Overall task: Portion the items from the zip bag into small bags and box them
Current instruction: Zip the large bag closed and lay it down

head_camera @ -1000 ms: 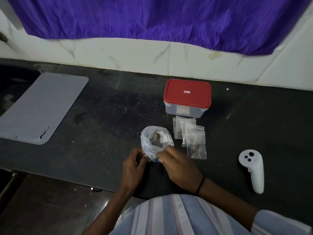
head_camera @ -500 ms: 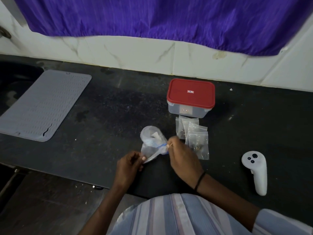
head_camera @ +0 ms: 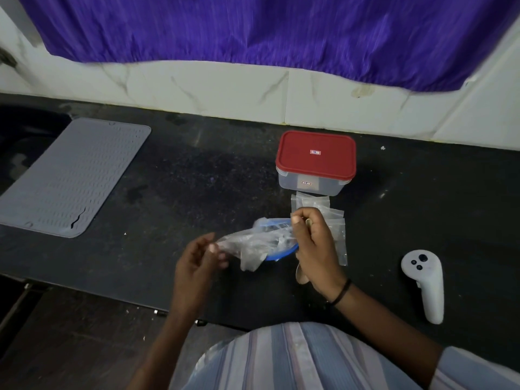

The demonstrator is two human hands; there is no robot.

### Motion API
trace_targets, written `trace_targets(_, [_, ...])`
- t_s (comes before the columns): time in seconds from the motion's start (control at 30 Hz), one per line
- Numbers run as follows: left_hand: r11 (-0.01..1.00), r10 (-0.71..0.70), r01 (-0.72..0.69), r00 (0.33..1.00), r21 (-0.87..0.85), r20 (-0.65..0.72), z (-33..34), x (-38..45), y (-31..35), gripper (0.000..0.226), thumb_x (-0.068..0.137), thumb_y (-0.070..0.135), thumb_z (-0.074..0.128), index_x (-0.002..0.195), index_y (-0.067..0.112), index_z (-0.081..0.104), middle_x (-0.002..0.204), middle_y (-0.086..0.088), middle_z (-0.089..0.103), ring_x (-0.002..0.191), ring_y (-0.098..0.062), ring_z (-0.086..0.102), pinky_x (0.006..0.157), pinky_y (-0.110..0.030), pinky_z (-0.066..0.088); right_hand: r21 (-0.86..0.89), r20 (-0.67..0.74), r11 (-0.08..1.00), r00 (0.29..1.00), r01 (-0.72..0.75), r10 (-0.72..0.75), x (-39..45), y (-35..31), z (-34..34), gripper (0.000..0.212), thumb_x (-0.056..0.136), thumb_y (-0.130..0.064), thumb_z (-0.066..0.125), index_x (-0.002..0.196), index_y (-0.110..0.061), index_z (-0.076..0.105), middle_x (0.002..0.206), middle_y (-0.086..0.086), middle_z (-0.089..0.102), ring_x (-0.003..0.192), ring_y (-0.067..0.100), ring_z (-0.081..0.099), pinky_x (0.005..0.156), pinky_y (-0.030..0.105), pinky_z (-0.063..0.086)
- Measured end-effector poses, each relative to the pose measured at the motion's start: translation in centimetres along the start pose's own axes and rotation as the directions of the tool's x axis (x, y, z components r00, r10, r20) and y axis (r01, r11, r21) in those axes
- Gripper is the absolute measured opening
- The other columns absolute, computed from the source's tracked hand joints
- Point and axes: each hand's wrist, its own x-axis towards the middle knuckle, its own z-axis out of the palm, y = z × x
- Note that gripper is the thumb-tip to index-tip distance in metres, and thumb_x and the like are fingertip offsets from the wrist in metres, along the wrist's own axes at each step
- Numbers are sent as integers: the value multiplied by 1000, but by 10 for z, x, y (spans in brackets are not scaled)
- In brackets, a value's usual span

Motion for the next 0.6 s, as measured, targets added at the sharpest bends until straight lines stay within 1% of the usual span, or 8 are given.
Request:
trace_targets(0.1, [957, -209, 203, 978, -207, -9, 22, -8, -18, 70, 73, 25, 85, 134, 15, 52, 116, -9, 70, 106, -22, 69, 92, -38, 56, 75, 89, 996, 996, -37, 30, -2, -2, 3, 12, 101, -25, 48, 105, -26, 59, 76, -14, 56, 65, 4, 48, 60, 24, 40])
trace_targets(0.17, [914, -324, 319, 946, -250, 22, 38, -12, -25, 54, 80, 17, 80, 128, 12, 56, 111, -9, 72, 100, -20, 71, 94, -38, 56, 71, 163, 997, 987, -11, -1, -8, -5, 4, 14, 100, -22, 50, 111, -25, 59, 75, -10, 54, 61, 2, 45, 58, 21, 40])
trace_targets(0.23, [871, -375, 366, 926, -328, 37, 51, -15, -26, 28, 90, 9, 67, 117, 6, 60, 104, -14, 71, 91, -20, 70, 92, -39, 54, 5, 273, 999, 961, 42, -41, -12, -8, 4, 26, 97, -20, 56, 122, -25, 56, 80, -22, 56, 65, -1, 49, 64, 15, 41])
trace_targets(0.3, [834, -403, 380, 915, -399, 30, 56, -14, -26, 18, 95, 4, 59, 113, 1, 59, 105, -23, 67, 94, -28, 66, 94, -45, 53, -57, 381, 994, 922, 94, -65, -14, -9, 2, 52, 92, -22, 64, 139, -32, 43, 115, -27, 57, 97, -3, 58, 86, 15, 44])
trace_targets(0.33, [825, -419, 389, 908, -410, 19, 57, -12, -25, 17, 97, 3, 57, 113, 1, 59, 104, -24, 67, 94, -31, 66, 92, -45, 54, -50, 410, 995, 911, 83, -55, -14, -7, 2, 69, 88, -22, 69, 145, -37, 33, 129, -19, 54, 107, -1, 57, 93, 17, 44])
trace_targets(0.43, [805, -472, 409, 880, -429, -46, 60, -6, -24, 17, 100, 2, 51, 115, 2, 59, 105, -21, 70, 94, -32, 67, 86, -47, 56, -28, 313, 994, 945, 106, -92, -21, 3, 7, 98, 76, -18, 80, 150, -36, 17, 120, -5, 60, 86, 3, 61, 80, 18, 49])
trace_targets(0.53, [819, -470, 377, 873, -432, -129, 62, -1, -31, 28, 97, -5, 50, 122, 4, 57, 113, -21, 70, 101, -35, 70, 82, -46, 60, -150, 173, 964, 966, 218, -191, -29, 11, 8, 74, 72, -32, 82, 131, -31, 38, 105, -11, 60, 89, 3, 59, 76, 15, 47])
trace_targets(0.6, [850, -441, 339, 876, -403, -195, 66, -1, -32, 33, 93, -8, 48, 122, 7, 55, 111, -20, 69, 98, -35, 69, 81, -46, 59, -403, 267, 818, 908, 410, -324, -32, 19, 5, 48, 75, -45, 73, 112, -25, 53, 103, -11, 58, 90, 3, 54, 76, 18, 47])
